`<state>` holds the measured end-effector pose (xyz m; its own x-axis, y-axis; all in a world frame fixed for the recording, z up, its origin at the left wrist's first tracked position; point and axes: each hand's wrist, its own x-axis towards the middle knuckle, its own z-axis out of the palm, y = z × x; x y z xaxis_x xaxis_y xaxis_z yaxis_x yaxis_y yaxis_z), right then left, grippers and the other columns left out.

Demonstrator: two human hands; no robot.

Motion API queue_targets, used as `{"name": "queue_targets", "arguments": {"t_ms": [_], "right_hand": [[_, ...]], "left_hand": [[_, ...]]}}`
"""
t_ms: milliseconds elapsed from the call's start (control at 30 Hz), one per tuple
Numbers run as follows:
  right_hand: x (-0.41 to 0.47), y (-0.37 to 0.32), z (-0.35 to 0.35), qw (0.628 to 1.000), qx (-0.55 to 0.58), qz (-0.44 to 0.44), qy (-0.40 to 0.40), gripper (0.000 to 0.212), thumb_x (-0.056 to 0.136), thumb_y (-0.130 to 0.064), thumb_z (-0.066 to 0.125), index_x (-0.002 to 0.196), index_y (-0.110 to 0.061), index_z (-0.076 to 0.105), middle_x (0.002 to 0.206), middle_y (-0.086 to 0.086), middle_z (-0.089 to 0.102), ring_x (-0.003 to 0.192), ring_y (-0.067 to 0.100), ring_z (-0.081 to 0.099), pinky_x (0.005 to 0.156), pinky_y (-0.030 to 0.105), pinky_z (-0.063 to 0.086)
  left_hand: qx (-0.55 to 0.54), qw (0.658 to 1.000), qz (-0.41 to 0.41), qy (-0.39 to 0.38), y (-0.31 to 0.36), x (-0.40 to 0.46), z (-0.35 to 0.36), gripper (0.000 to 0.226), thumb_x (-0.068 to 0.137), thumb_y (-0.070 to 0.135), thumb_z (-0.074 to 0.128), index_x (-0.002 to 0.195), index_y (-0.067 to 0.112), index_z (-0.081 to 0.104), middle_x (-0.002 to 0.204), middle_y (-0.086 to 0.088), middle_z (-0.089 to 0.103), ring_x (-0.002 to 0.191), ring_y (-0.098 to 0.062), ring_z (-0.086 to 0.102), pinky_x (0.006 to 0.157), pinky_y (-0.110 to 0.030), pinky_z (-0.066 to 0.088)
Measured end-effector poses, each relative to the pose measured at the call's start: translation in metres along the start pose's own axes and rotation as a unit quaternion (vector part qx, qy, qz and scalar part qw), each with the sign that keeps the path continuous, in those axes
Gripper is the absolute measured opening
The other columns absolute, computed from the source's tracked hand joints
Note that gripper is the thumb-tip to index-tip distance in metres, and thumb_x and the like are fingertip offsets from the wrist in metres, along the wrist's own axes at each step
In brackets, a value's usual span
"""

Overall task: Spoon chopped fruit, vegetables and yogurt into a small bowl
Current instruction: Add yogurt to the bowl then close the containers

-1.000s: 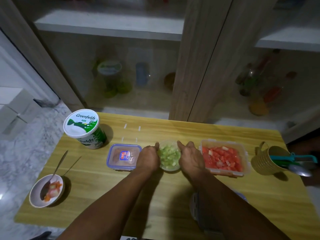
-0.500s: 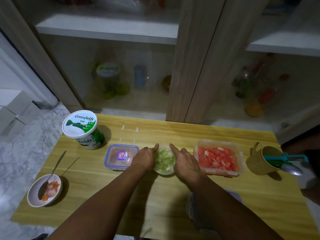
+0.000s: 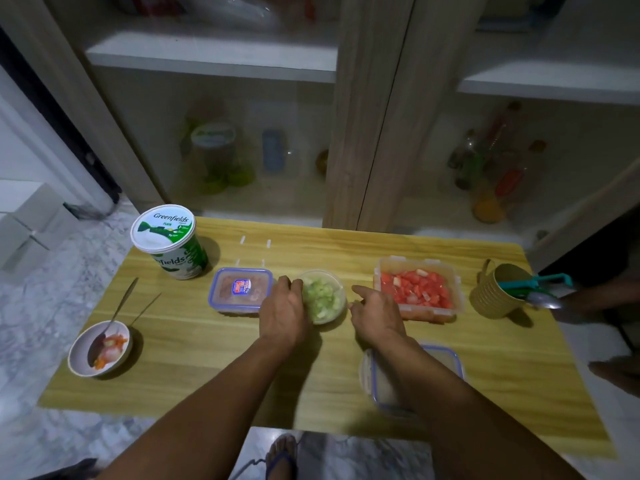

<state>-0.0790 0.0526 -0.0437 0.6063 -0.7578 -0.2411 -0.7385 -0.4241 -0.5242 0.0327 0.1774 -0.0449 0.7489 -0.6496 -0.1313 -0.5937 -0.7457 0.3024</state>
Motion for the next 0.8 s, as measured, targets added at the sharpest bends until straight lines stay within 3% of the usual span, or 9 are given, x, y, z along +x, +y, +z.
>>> {"name": "queue_targets", "arguments": {"t_ms": [167, 400, 567, 700, 800], "right_hand": [[-0.024, 0.036, -0.015, 0.999, 0.035, 0.032, 0.021, 0.034, 0.088, -0.027, 0.062, 0.122, -0.024, 0.066, 0.112, 0.005, 0.073, 0.106, 0.028, 0.065, 0.091, 0.037, 0.053], [-0.064, 0.117, -0.029, 0.985, -0.007, 0.159, 0.064, 0.035, 0.088, -0.024, 0.059, 0.122, -0.016, 0.064, 0.122, 0.012, 0.065, 0.114, 0.032, 0.059, 0.091, 0.034, 0.049], [-0.082, 0.158, -0.026, 0.963, -0.025, 0.268, 0.017, 0.043, 0.082, -0.032, 0.061, 0.118, -0.008, 0.061, 0.125, 0.016, 0.059, 0.117, 0.036, 0.055, 0.094, 0.037, 0.048], [-0.084, 0.167, -0.024, 0.965, 0.019, 0.263, 0.002, 0.039, 0.076, -0.029, 0.063, 0.11, -0.011, 0.063, 0.117, 0.014, 0.063, 0.108, 0.035, 0.059, 0.09, 0.036, 0.051], [-0.084, 0.171, -0.032, 0.955, 0.116, 0.273, 0.014, 0.031, 0.07, -0.025, 0.062, 0.098, -0.013, 0.063, 0.099, 0.01, 0.067, 0.091, 0.033, 0.062, 0.074, 0.03, 0.049]], "left_hand": [[-0.025, 0.999, 0.021, -0.015, 0.028, -0.036, 0.016, 0.035, 0.092, 0.029, 0.052, 0.123, 0.014, 0.054, 0.124, -0.009, 0.057, 0.115, -0.027, 0.056, 0.091, -0.037, 0.046], [-0.191, 0.955, -0.116, -0.194, 0.069, -0.085, 0.062, 0.033, 0.081, 0.026, 0.065, 0.108, 0.007, 0.066, 0.115, -0.014, 0.069, 0.108, -0.03, 0.063, 0.086, -0.031, 0.049], [-0.258, 0.929, -0.181, -0.192, 0.087, -0.1, 0.077, 0.033, 0.078, 0.018, 0.068, 0.108, 0.005, 0.063, 0.11, -0.014, 0.067, 0.105, -0.031, 0.063, 0.079, -0.028, 0.045], [-0.317, 0.903, -0.214, -0.198, 0.094, -0.101, 0.083, 0.041, 0.073, 0.019, 0.076, 0.105, 0.0, 0.061, 0.103, -0.011, 0.064, 0.098, -0.03, 0.063, 0.084, -0.029, 0.05], [-0.364, 0.872, -0.24, -0.221, 0.091, -0.099, 0.093, 0.043, 0.059, 0.01, 0.08, 0.096, -0.003, 0.063, 0.102, -0.02, 0.071, 0.089, -0.036, 0.07, 0.078, -0.046, 0.061]]}}
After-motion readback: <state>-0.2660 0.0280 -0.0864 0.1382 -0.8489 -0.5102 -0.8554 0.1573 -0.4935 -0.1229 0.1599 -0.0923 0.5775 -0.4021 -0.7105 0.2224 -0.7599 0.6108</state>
